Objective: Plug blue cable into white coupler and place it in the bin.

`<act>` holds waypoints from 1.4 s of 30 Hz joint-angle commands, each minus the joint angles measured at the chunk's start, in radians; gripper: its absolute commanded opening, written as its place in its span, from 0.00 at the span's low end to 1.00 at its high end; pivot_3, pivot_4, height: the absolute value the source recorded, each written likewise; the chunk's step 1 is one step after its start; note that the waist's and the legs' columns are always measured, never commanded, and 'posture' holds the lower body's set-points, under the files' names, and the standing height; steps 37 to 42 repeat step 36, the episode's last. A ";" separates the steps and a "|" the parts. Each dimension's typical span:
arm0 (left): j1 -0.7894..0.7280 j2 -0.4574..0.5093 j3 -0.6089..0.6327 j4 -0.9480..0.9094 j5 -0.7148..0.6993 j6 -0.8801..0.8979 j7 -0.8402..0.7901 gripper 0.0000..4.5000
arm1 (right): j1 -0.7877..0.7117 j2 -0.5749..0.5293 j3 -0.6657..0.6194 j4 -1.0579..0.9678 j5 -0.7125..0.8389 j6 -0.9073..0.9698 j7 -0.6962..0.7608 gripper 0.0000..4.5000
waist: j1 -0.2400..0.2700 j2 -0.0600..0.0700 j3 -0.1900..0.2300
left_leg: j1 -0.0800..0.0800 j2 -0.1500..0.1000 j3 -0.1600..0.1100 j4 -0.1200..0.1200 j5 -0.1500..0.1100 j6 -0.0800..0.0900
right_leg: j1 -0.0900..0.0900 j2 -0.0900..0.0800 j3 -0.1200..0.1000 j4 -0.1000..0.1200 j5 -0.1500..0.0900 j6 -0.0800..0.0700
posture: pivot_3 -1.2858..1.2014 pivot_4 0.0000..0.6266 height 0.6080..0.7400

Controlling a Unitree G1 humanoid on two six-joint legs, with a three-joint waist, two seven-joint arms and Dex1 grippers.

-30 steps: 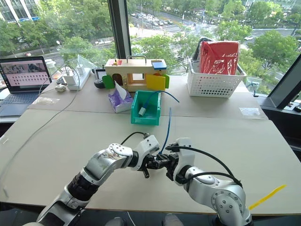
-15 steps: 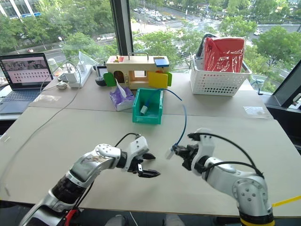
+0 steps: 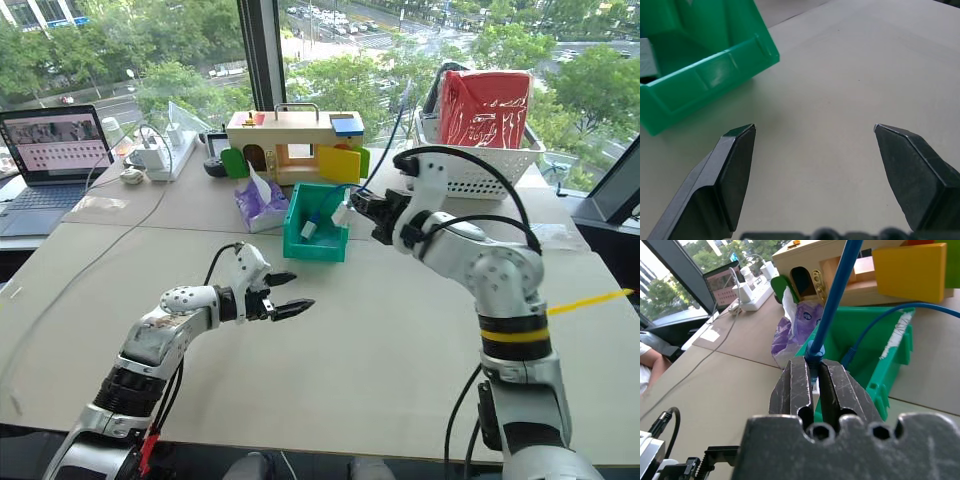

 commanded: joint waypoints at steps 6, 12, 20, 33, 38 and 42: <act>0.135 0.026 0.083 -0.228 0.001 0.036 0.135 0.92 | -0.264 0.129 0.053 0.621 -0.396 -0.362 0.361 0.26 | 0.012 0.002 0.003 | -0.005 0.000 0.000 0.000 0.000 0.000 | -0.006 -0.001 -0.001 0.002 0.000 -0.001 | 0.52 0.24 0.80; 0.166 0.038 0.105 -0.281 0.013 0.060 0.203 0.92 | -0.336 0.126 -0.032 0.688 -0.445 -0.390 0.453 0.72 | 0.017 0.003 0.004 | -0.011 -0.001 0.000 0.001 0.001 -0.002 | -0.015 -0.001 -0.001 0.008 0.001 -0.001 | 0.52 0.24 0.80; 0.110 0.081 0.121 -0.192 0.019 -0.048 0.152 0.92 | -0.068 -0.076 -0.190 0.113 -0.354 -0.159 0.507 0.99 | 0.028 0.003 0.004 | -0.012 -0.001 -0.002 0.001 0.002 -0.003 | -0.014 -0.001 -0.003 0.008 0.001 -0.001 | 0.52 0.24 0.80; 0.053 0.070 0.147 0.060 0.027 -0.291 0.067 0.92 | 0.811 0.009 -0.263 -0.558 -0.420 -0.307 0.373 0.99 | -0.004 0.004 0.004 | -0.008 -0.002 -0.001 0.005 0.003 -0.003 | -0.011 -0.002 -0.001 0.010 0.003 0.001 | 0.52 0.24 0.80; 0.062 0.070 0.137 0.086 0.034 -0.295 0.048 0.92 | 0.843 0.070 -0.261 -0.571 -0.444 -0.341 0.324 0.99 | -0.005 0.004 0.004 | -0.008 -0.002 -0.001 0.006 0.006 -0.003 | -0.010 -0.002 0.000 0.010 0.003 0.004 | 0.52 0.24 0.80; 0.062 0.070 0.137 0.086 0.034 -0.295 0.048 0.92 | 0.843 0.070 -0.261 -0.571 -0.444 -0.341 0.324 0.99 | -0.005 0.004 0.004 | -0.008 -0.002 -0.001 0.006 0.006 -0.003 | -0.010 -0.002 0.000 0.010 0.003 0.004 | 0.52 0.24 0.80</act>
